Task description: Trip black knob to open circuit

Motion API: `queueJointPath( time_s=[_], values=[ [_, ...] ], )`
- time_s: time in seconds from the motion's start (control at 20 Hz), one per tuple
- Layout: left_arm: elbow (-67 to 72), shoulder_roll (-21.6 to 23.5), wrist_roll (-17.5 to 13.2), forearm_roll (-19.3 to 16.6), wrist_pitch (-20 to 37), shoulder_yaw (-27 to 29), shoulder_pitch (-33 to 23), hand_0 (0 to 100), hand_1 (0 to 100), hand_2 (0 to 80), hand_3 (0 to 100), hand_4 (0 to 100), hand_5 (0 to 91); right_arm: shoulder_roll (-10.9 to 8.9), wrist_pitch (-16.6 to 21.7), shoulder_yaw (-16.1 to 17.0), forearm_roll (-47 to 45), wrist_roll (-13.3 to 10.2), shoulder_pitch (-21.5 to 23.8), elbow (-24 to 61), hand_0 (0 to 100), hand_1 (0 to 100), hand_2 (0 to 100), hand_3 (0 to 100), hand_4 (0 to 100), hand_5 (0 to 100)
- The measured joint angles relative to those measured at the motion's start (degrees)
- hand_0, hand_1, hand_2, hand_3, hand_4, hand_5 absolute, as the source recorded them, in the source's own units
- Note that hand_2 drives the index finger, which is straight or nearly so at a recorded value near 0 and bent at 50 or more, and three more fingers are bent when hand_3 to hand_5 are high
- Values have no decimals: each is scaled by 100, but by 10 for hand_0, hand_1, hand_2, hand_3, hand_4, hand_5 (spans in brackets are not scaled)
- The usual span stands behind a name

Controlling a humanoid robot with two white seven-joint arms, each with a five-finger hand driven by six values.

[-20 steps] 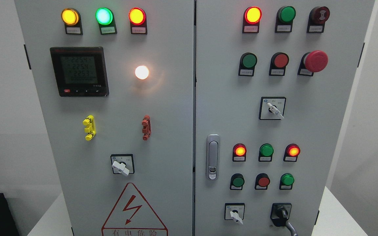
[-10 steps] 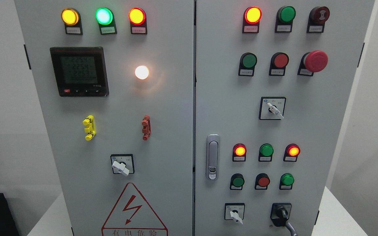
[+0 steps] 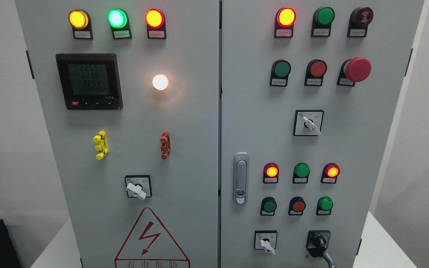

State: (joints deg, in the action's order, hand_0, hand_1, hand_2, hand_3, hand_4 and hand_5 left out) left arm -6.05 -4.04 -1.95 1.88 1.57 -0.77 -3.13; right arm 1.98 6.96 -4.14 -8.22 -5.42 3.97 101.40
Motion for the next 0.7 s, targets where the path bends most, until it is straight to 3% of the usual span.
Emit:
queueJointPath(
  time_s=[0.7],
  values=[
    [0,0,0,0,0,0,0,120,389,0,0,0,0,-1,0,-59,0,-33,-2,-1,579,808,0,1000,959,859]
  ],
)
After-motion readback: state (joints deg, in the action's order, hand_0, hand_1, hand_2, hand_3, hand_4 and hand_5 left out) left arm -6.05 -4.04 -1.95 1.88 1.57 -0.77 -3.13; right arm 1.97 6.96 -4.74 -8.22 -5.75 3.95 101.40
